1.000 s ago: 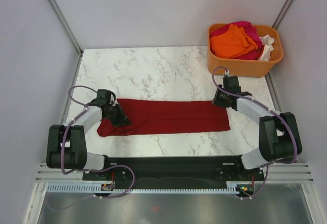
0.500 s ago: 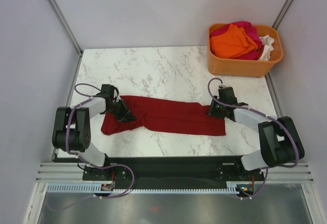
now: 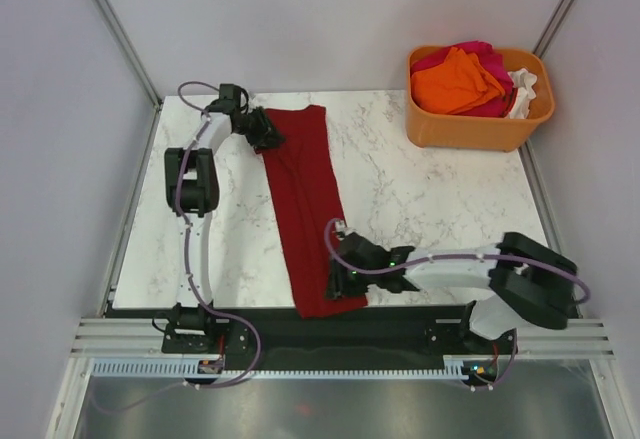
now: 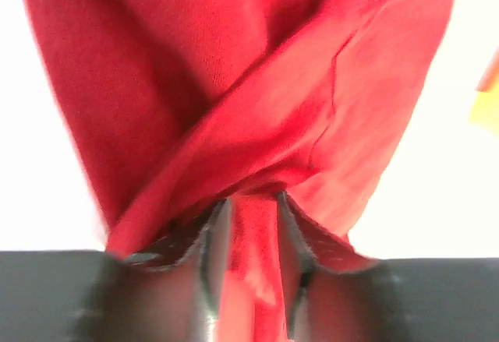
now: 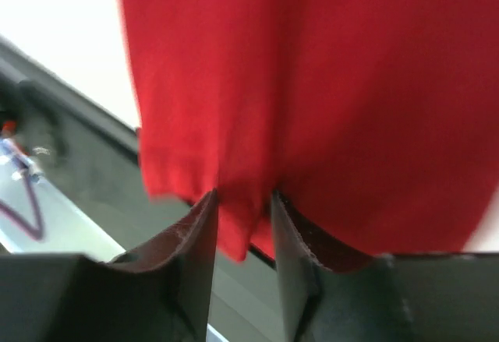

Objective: Fold and stack the t-shirts
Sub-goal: Fold the tshirt

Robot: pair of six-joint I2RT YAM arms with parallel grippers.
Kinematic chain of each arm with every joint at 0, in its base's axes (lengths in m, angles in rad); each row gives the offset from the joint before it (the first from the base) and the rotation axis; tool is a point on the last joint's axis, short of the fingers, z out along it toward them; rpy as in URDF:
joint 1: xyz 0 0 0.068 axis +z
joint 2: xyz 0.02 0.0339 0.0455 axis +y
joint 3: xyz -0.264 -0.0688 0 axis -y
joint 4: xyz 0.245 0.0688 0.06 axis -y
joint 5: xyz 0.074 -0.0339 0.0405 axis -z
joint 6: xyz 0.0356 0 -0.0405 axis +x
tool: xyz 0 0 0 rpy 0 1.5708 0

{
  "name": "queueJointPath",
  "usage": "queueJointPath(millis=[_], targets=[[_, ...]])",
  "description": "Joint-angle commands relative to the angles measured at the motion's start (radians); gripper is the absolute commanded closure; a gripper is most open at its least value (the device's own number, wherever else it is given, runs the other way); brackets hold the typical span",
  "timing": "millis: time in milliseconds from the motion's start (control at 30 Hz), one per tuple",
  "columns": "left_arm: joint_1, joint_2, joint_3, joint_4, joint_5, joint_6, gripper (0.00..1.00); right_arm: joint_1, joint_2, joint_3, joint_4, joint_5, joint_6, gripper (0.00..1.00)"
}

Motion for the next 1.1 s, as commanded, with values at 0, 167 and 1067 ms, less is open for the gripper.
queueJointPath(millis=[0,167,1067], targets=[[-0.053,0.21,0.359,-0.044,0.192,0.059,0.51,0.11,0.203,0.226,0.035,0.011,-0.031,0.57],[-0.079,0.224,0.507,0.011,0.31,0.039,0.0,0.135,0.228,0.433,-0.07,0.112,-0.198,0.24],[-0.165,-1.509,-1.258,-0.096,-0.153,-0.057,0.03,0.023,-0.151,0.181,-0.242,0.241,-0.22,0.24]])
